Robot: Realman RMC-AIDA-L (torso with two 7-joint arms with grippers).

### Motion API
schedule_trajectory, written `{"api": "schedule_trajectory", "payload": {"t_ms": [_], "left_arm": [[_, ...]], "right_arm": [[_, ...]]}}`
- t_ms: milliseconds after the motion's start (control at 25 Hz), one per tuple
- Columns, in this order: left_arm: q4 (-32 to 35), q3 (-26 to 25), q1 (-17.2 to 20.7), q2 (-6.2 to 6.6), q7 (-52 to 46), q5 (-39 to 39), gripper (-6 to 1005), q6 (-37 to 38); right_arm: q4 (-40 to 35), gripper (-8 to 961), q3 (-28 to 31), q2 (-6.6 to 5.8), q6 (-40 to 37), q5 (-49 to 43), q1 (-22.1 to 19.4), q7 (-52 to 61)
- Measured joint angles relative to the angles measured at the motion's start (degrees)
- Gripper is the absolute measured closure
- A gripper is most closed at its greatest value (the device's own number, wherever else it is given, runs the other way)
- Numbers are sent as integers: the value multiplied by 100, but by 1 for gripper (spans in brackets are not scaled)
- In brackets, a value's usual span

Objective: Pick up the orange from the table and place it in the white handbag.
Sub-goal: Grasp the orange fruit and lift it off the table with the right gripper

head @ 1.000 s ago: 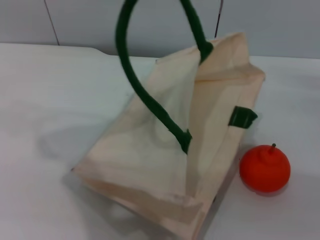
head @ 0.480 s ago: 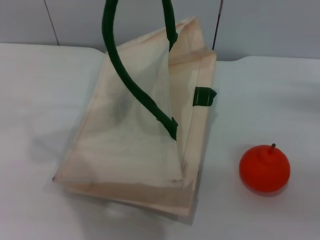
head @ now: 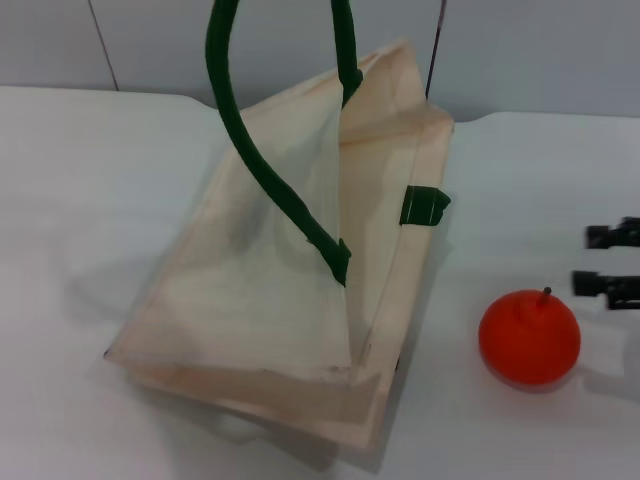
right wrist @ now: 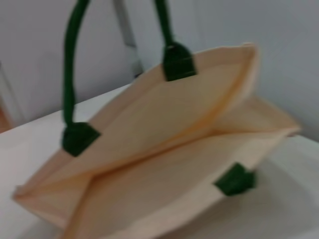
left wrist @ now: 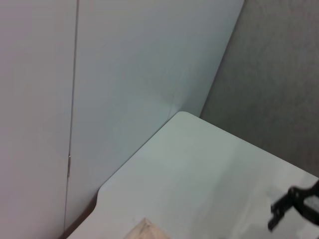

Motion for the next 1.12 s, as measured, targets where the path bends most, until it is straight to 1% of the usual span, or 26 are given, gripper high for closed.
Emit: {"api": "schedule_trajectory", "payload": {"t_ms": [120,200,280,360,440,560,640,840,1120], "left_arm": [[2,0,-22,0,-9,1,859,-1],[4,0,-45,-6,-34,1,859,-1],[10,0,-63,-12,-52,1,859,0],[13,0,-65,-12,-59,1,859,-2],[13,0,-63,-12,-63,1,859,-6],[13,0,-40,-12,-65,1,859,-7],[13,0,-20,-5,-70,-1,859,-10],[12,0,-11,-9,-81,-6,859,-10],[11,0,35,12,-109,-37,859,-9]], "right_arm": [[-9,140,-100,155,-2,-15,73,-23],[-20,149,-181,227,-69,-21,82,-25],[-29,159,-303,279,-175,-32,76,-29],[-25,169,-443,304,-251,-40,69,-30],[-4,126,-556,335,-402,-59,67,-27],[0,62,-657,427,-838,-177,101,-27],[-9,63,-712,473,-1036,-319,167,-20],[11,68,-785,512,-1467,-773,222,149],[-16,82,-797,514,-1498,-842,153,114]]}}
